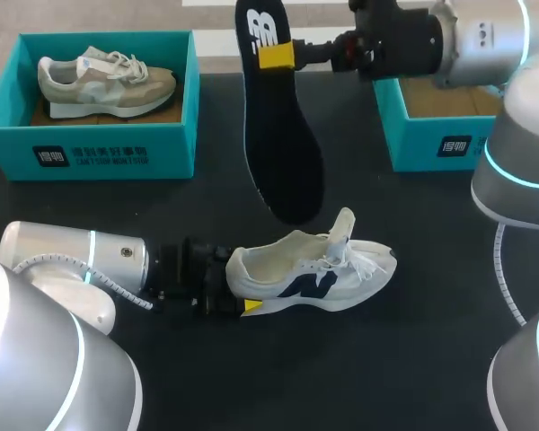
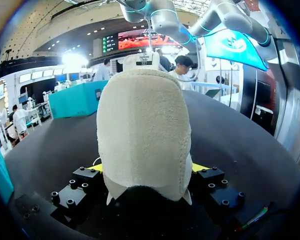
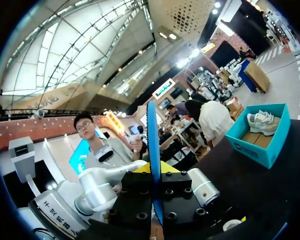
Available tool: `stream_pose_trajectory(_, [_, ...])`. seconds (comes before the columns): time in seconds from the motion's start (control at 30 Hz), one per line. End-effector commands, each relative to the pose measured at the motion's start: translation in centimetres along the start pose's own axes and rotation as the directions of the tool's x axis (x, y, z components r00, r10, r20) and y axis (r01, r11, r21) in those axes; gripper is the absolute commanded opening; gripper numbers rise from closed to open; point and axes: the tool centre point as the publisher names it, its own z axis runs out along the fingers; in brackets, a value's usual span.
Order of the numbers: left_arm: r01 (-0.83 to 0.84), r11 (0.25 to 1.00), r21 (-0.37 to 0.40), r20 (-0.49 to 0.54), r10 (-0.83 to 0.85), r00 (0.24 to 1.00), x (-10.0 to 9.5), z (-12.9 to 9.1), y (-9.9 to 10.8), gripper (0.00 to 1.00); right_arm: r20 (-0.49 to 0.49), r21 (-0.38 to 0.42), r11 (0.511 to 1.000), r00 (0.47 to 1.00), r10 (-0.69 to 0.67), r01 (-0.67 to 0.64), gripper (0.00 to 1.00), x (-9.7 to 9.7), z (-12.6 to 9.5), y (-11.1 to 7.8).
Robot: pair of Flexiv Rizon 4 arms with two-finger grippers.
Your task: Take the shoe out of the shoebox, open the shoe tongue, remove and reinsert the insole, then place the shoe into the shoebox
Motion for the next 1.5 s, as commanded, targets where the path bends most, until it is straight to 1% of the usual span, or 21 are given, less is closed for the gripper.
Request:
stream_pose_trajectory(0.03, [0.000,1.000,-0.003,0.000,0.000,1.000,0.1,0.0,0.1,0.00,-0.002,0.004,1.000,1.000,0.023,-0.023,0.00,1.7,-0.1,-1.2])
stream_pose_trajectory(0.17, [0.000,1.000,-0.003,0.000,0.000,1.000,0.1,0.0,0.1,0.00,-0.004,0.006,0.999,0.999,0.032,-0.032,0.00,3.6,0.0,-2.1])
stream_pose_trajectory(0.23, [0.000,1.000,-0.003,0.000,0.000,1.000,0.1,0.0,0.1,0.00,-0.015,0.020,0.999,0.999,0.039,-0.038,0.00,4.2,0.4,-2.4])
stream_pose_trajectory(0.33, [0.000,1.000,-0.003,0.000,0.000,1.000,0.1,0.0,0.1,0.00,-0.002,0.025,0.998,0.999,0.053,-0.053,0.00,5.4,1.2,-3.2])
stream_pose_trajectory(0.5, [0.000,1.000,-0.003,0.000,0.000,1.000,0.1,0.0,0.1,0.00,0.015,-0.012,0.996,0.996,0.093,-0.093,0.00,7.0,2.1,-4.4])
stream_pose_trajectory(0.63, [0.000,1.000,-0.003,0.000,0.000,1.000,0.1,0.0,0.1,0.00,0.034,-0.051,0.987,0.988,0.153,-0.152,0.00,7.9,2.2,-5.1])
stream_pose_trajectory(0.77, [0.000,1.000,-0.003,0.000,0.000,1.000,0.1,0.0,0.1,0.00,0.042,-0.065,0.979,0.980,0.195,-0.192,0.00,8.4,1.9,-5.6])
stream_pose_trajectory(1.03, [0.000,1.000,-0.003,0.000,0.000,1.000,0.1,0.0,0.1,0.00,0.050,-0.086,0.976,0.977,0.205,-0.201,0.00,9.2,1.3,-6.1])
stream_pose_trajectory(1.2, [0.000,1.000,-0.003,0.000,0.000,1.000,0.1,0.0,0.1,0.00,0.048,-0.075,0.975,0.976,0.212,-0.208,0.00,9.5,1.1,-6.3])
stream_pose_trajectory(1.23, [0.000,1.000,-0.003,0.000,0.000,1.000,0.1,0.0,0.1,0.00,0.060,-0.082,0.978,0.979,0.197,-0.191,0.00,9.5,1.0,-6.3])
stream_pose_trajectory(1.5, [0.000,1.000,-0.003,0.000,0.000,1.000,0.1,0.0,0.1,0.00,0.060,-0.082,0.978,0.979,0.197,-0.191,0.00,9.5,1.0,-6.3])
